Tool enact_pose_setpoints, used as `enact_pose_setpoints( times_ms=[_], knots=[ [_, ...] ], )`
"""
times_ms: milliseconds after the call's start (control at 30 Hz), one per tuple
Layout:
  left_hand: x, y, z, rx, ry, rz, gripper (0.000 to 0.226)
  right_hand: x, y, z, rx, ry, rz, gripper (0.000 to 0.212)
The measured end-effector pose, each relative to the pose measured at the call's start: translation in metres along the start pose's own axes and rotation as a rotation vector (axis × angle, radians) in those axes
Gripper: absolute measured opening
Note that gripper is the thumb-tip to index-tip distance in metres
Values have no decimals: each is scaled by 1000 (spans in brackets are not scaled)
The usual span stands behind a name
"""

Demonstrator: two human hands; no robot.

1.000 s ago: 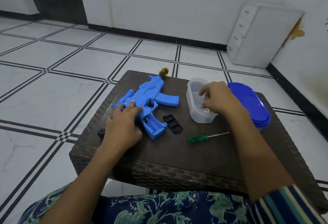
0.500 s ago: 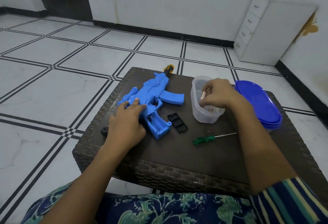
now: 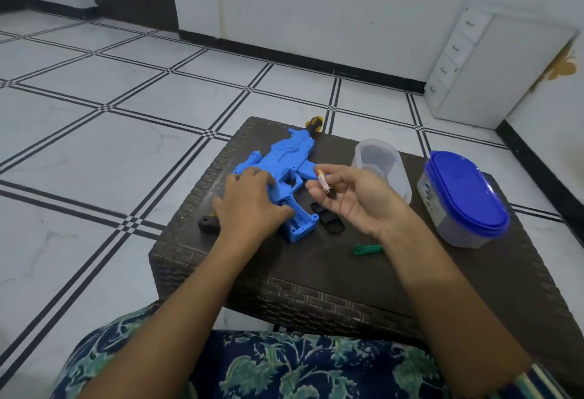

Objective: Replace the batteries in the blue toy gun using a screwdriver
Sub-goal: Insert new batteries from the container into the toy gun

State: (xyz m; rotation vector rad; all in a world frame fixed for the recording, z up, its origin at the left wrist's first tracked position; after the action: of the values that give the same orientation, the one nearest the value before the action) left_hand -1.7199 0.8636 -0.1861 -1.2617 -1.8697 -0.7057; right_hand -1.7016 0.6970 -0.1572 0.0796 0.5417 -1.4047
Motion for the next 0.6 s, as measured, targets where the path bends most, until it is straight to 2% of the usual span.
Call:
enact_pose_setpoints(
  times_ms=[67, 133, 200, 267, 367, 467, 600],
  knots=[
    [-1, 5, -3, 42, 4, 48, 50, -1, 1, 4, 51, -70, 2, 28],
    [-1, 8, -7, 51, 10, 26, 45, -2, 0, 7, 92, -170, 20, 27],
    [-1, 8, -12, 30, 48, -6, 39, -2, -1, 8, 145, -307, 34, 26],
    [-2, 12, -10, -7, 63, 30, 37, -2, 0, 7, 214, -457, 27, 24],
    [4, 22, 2, -90, -47, 70, 33, -6, 0, -2, 292, -535, 28, 19],
    [11, 21, 8, -94, -226, 67, 34, -13, 1, -15, 349, -562, 67, 15],
    [4, 19, 11, -142, -190, 35, 42, -22, 9, -24, 493, -828, 97, 15]
  ],
)
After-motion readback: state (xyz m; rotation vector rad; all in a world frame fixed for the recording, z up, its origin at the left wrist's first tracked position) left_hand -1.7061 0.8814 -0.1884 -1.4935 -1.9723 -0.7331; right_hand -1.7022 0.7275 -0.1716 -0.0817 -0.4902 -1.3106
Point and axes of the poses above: each hand's wrist, its own y-axis towards the middle knuckle, its own x-axis out of the back of the hand, z = x × y, the point moved 4 cm from there along y, towards the middle knuckle, and after that the axes turned 9 degrees about x, right-handed, at the moved point
